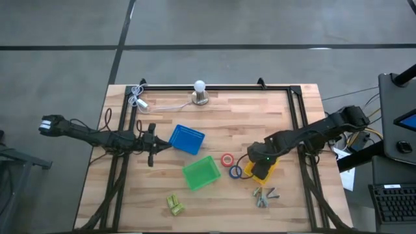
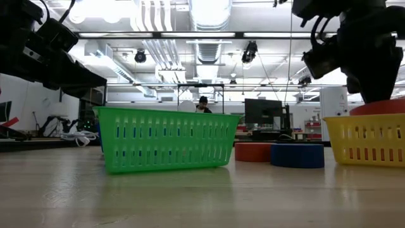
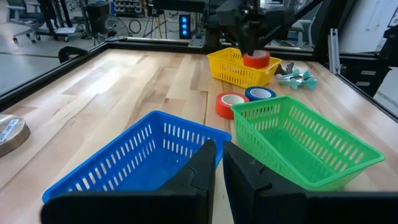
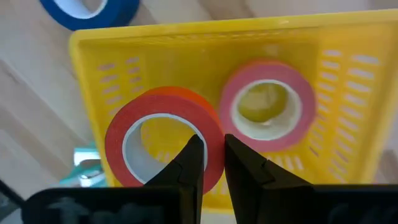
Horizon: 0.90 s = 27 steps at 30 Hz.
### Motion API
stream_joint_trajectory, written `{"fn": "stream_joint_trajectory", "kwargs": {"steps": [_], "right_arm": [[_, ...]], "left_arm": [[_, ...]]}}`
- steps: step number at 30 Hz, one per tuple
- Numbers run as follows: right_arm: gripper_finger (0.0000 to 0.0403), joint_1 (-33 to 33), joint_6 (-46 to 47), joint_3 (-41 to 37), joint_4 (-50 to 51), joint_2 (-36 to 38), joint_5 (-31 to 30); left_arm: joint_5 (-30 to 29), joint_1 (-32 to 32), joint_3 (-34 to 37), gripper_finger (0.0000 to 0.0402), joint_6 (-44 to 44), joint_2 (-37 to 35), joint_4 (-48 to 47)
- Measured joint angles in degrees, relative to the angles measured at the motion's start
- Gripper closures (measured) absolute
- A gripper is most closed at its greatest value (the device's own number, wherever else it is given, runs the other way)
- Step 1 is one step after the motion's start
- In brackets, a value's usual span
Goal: Pick and place Stapler, Stapler remover, tape
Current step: Put the top red tape into the yellow bin, then put the red tape into the yellow bin
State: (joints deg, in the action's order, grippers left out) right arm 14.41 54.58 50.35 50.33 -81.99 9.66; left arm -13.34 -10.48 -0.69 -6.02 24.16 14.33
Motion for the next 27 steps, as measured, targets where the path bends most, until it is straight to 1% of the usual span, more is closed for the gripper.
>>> {"fn": "stream_joint_trajectory", "kwargs": {"steps": [2,6,13,18,22,27], "right_arm": [[0.0358,0.26,0.3,-0.02,-1.65,-0.79,0.47],[0.0356,0.24,0.07,-0.17,-1.25,-2.14,0.22],[0.0333,0.24,-0.48,-0.53,-1.3,-2.57,-0.2],[0.0304,0.24,-0.54,-0.26,-1.3,-2.41,-0.21],[0.0272,0.19,-0.55,0.6,-0.69,-1.61,0.01],[0.0234,-0.45,-1.18,3.29,3.2,0.01,-2.7]], "left_arm": [[0.0,-0.02,0.0,0.0367,0.0,-0.02,-0.02],[0.0,-0.02,0.0,0.0367,0.0,0.0,-0.02],[0.0,0.0,0.0,0.0367,0.0,-0.01,-0.02],[0.0,-0.02,0.0,0.0367,0.0,0.0,-0.22],[0.0,0.0,0.0,0.0367,0.0,0.0,-0.2],[0.0,0.0,0.0,0.0367,0.0,-0.02,-0.31]]}}
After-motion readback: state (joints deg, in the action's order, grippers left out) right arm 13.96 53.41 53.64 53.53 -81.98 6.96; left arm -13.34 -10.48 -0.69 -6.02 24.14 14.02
